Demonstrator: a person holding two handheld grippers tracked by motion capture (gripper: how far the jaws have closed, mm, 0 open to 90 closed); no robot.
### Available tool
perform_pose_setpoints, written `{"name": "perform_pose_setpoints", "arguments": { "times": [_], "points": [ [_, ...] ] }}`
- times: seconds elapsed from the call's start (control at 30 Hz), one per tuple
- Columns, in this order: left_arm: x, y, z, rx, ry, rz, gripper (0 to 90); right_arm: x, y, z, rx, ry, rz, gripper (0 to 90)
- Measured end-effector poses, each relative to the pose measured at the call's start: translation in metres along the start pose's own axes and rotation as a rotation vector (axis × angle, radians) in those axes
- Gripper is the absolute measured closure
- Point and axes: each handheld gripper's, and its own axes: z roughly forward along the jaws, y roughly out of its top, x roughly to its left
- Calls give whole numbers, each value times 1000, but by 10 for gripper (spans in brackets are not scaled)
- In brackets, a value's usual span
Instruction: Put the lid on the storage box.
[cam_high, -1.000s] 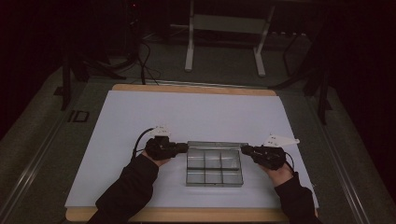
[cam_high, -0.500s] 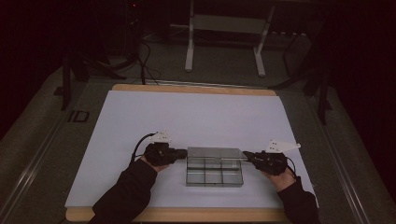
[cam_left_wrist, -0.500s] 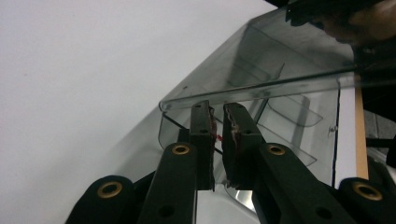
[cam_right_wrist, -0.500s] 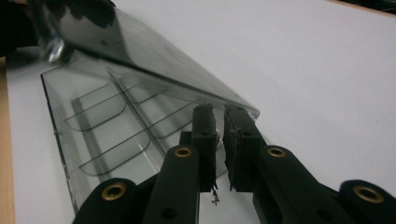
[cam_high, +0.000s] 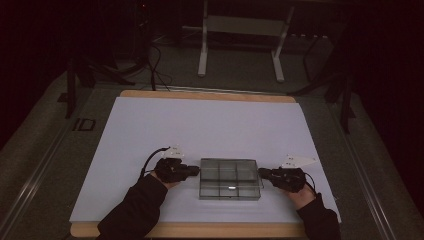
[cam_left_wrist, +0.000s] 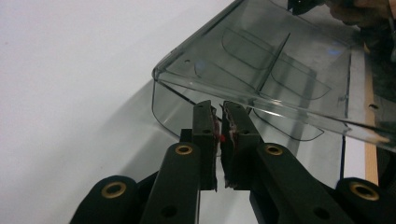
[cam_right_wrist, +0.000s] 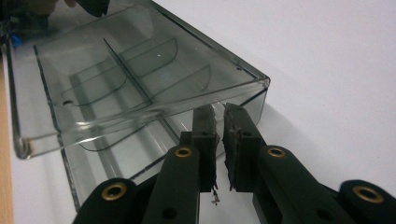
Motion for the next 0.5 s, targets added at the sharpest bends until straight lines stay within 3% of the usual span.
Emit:
{"name": "perform_pose_setpoints", "arguments": {
  "times": [0.37,0.5],
  "points": [
    [4,-9,6,28,-4,-18,859,-6,-6,5,19,-14,18,823],
    [7,-10,4,19,-2,-32,858,-8,-7,5,23,-19,21,792]
  ]
}}
